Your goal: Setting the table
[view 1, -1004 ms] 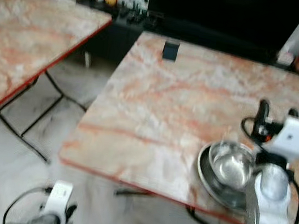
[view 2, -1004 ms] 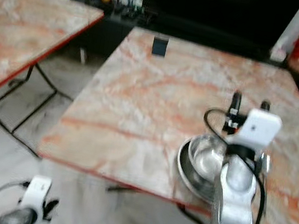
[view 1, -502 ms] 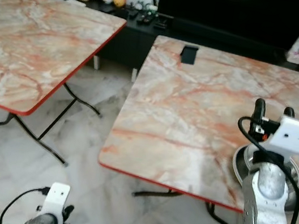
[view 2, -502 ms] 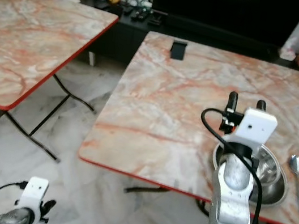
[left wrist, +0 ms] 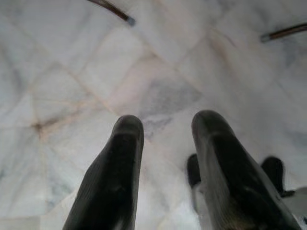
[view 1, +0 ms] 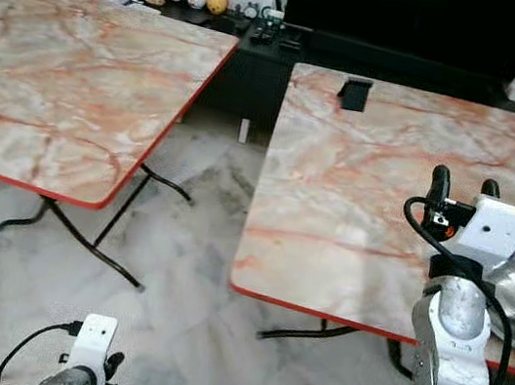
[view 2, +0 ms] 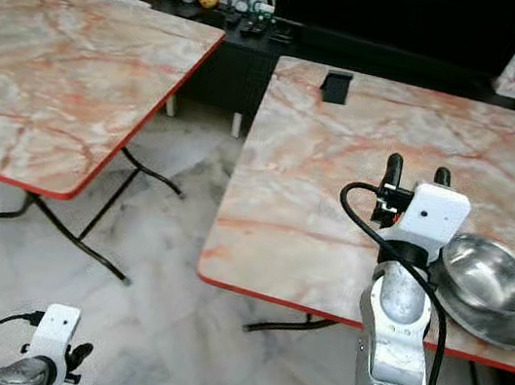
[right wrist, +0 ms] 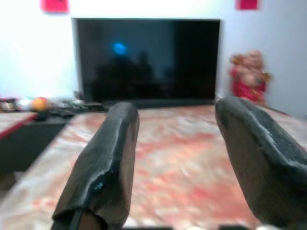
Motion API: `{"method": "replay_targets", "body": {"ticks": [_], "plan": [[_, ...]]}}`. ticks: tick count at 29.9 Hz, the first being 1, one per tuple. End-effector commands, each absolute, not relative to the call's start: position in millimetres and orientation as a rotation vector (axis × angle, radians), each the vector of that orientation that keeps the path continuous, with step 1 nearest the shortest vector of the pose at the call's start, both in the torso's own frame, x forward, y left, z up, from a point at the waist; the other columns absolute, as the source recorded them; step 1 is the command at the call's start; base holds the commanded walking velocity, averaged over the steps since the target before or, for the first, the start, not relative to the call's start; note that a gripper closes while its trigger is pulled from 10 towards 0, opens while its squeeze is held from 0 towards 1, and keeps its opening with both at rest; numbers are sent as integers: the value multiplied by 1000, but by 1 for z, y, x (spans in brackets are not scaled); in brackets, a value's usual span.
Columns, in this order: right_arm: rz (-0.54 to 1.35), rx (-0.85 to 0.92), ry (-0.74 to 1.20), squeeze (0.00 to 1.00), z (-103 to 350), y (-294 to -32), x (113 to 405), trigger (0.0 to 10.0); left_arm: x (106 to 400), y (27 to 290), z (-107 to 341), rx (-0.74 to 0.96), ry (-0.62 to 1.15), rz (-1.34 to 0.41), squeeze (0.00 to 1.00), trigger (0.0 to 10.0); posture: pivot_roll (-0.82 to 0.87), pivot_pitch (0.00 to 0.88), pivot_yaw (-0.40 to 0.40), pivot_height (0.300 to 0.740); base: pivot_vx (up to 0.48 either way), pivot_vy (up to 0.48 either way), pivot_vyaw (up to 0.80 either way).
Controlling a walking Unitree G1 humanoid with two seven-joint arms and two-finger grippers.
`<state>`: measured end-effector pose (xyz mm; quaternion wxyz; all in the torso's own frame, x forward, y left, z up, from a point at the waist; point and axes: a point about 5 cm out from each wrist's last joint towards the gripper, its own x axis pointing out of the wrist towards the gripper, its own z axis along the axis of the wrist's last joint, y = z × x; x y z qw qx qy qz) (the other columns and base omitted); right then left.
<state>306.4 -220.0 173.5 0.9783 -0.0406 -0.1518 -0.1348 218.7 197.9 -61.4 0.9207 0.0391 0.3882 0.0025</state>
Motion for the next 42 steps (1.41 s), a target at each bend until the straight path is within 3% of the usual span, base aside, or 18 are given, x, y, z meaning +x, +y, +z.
{"method": "replay_targets", "body": {"ticks": [1, 42], "plan": [[-265, -77, -323, 0, 179, -218, 309, 10000, 216, 201, -62, 92, 810, 5, 0, 10000, 41, 0, -33, 740, 0, 356, 0], [-244, -56, -315, 0, 173, -206, 310, 10000, 219, 201, -61, 100, 804, -10, 0, 10000, 19, 0, -16, 740, 0, 351, 0]]}}
